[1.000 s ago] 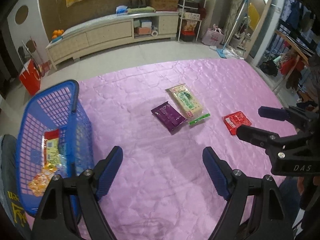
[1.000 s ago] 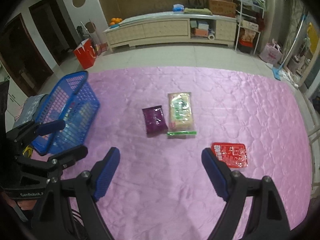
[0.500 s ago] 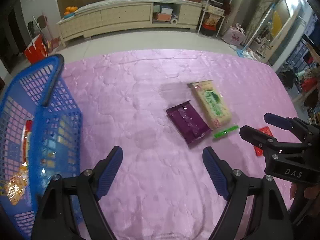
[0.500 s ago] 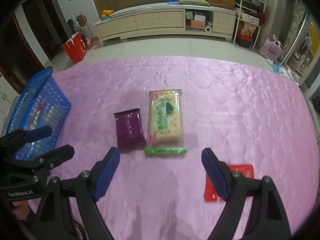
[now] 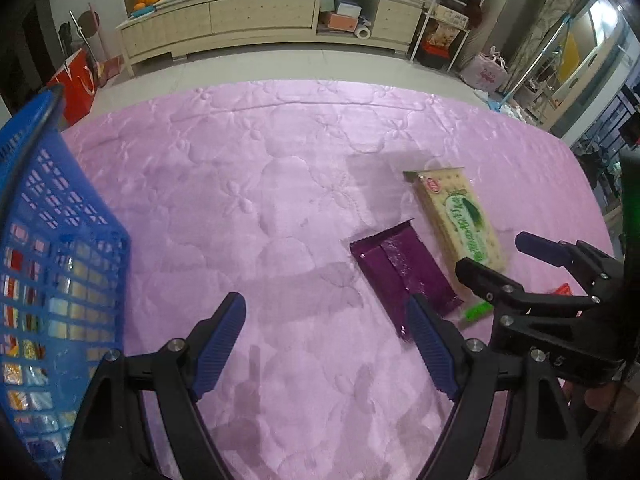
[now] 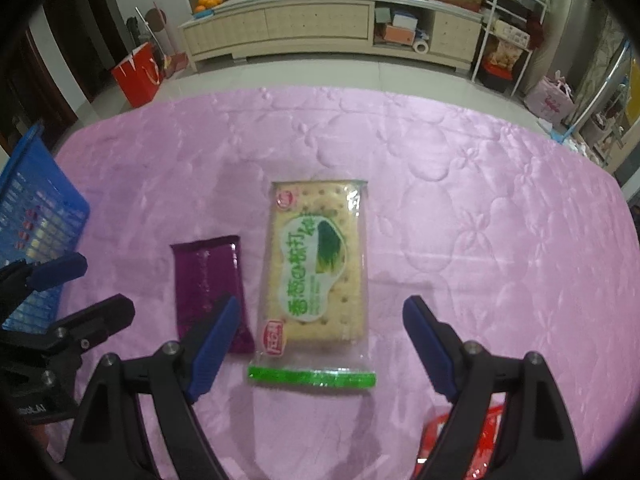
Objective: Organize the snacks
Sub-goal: 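Close the right gripper on the white cracker pack with green print, then close the left gripper on the purple bag while the right gripper lifts the cracker pack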
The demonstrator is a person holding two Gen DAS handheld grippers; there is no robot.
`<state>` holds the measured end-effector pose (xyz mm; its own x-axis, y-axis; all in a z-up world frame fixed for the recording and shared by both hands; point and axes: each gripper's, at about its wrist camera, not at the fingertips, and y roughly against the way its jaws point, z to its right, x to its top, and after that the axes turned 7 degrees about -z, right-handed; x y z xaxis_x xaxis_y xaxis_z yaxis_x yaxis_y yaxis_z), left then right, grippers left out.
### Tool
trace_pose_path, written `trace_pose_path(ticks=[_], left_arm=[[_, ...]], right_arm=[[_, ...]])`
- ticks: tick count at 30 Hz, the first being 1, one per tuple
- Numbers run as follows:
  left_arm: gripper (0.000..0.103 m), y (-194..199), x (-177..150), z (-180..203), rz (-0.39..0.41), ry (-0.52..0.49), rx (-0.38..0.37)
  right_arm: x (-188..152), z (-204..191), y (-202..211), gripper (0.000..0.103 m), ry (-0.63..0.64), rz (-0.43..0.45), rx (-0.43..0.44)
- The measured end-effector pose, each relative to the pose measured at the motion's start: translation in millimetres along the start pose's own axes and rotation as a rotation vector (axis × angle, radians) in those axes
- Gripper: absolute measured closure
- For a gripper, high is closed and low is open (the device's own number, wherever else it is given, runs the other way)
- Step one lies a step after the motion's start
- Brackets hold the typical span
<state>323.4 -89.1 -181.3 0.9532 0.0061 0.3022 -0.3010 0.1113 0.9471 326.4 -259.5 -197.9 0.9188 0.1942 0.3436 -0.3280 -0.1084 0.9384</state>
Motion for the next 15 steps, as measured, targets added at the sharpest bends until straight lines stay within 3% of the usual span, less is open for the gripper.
trace_pose_path(ticks=[5, 8, 10, 15], left_arm=[[0.023, -6, -3, -2, -0.007, -0.001, 0.01], [0.023, -7, -6, -5, -0.011, 0.004, 0.02], [0.023, -9, -8, -6, -0.016, 0.01, 0.021], [0.023, -10, -8, 0, -0.02, 0.011, 0.004]], right_arm=[[0, 0, -11, 0.017, -0.009, -0.004, -0.003], [-1, -9, -10, 0.029, 0.036, 0.024, -0.05], [-3, -11, -7, 0.044, 0.047, 0.036, -0.045], [-10, -2, -2, 0.045, -0.002, 0.045, 0.004]])
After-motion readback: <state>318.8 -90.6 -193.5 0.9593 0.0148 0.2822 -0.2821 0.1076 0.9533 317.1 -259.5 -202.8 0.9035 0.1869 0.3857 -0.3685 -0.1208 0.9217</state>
